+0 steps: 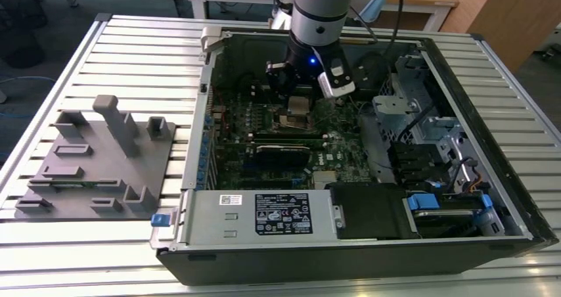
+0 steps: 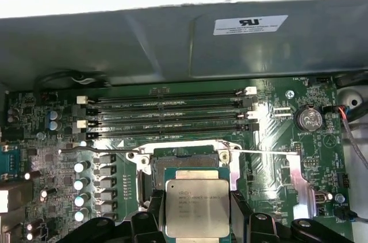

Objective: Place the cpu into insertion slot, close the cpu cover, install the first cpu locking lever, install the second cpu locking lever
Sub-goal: 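Place the cpu into insertion slot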

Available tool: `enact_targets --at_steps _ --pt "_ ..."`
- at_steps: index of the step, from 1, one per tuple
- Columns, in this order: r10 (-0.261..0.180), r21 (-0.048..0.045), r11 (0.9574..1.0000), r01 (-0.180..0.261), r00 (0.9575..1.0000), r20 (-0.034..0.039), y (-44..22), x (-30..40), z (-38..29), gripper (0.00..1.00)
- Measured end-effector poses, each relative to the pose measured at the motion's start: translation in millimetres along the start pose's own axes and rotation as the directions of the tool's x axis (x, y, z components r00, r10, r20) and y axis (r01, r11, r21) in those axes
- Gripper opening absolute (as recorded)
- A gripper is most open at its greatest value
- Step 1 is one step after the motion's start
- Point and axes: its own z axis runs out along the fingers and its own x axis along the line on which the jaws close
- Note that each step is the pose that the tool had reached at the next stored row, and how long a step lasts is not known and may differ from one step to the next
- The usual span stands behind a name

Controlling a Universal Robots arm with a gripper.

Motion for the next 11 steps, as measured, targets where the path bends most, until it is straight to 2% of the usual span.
enact_targets --at_steps 7,11 --pt "0.002 -0.0001 1.0 -0.002 1.0 0.0003 0.0 0.0 0.0 0.54" --pt "0.03 -0.0004 0.9995 -0.03 0.9995 0.0028 0.0 0.0 0.3 0.54"
